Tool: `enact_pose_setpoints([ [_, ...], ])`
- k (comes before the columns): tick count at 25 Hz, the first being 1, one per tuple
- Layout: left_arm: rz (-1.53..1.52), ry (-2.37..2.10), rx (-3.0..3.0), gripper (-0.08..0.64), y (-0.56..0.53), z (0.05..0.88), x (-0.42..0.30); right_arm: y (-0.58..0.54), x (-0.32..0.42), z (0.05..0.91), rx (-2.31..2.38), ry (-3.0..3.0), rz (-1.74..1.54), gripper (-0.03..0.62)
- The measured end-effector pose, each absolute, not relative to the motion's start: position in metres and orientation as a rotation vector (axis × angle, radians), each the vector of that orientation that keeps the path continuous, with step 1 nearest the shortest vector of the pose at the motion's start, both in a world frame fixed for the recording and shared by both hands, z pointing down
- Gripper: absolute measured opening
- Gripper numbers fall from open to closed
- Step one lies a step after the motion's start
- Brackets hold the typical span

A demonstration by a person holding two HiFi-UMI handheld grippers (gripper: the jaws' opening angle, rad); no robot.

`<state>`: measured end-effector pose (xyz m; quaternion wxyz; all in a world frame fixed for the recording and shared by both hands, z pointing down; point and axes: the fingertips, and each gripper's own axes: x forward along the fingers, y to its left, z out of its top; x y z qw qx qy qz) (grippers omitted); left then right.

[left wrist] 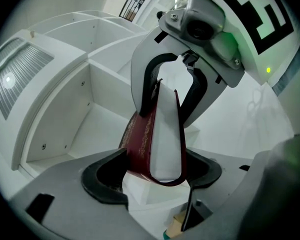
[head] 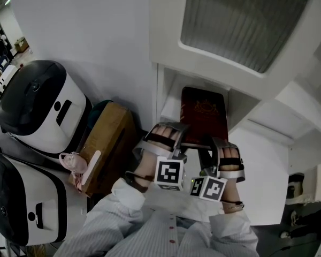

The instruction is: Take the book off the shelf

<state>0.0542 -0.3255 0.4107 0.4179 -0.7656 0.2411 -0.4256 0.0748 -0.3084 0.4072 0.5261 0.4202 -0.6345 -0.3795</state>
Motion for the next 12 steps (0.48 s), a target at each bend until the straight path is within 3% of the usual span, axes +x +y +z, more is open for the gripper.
enact_pose_setpoints([
  [12, -1.05, 0.533, -1.928, 0.328, -0.272, 0.4, 0.038, -0.255, 0.058, 0.397, 1.034, -1.526, -0.861, 0.25],
])
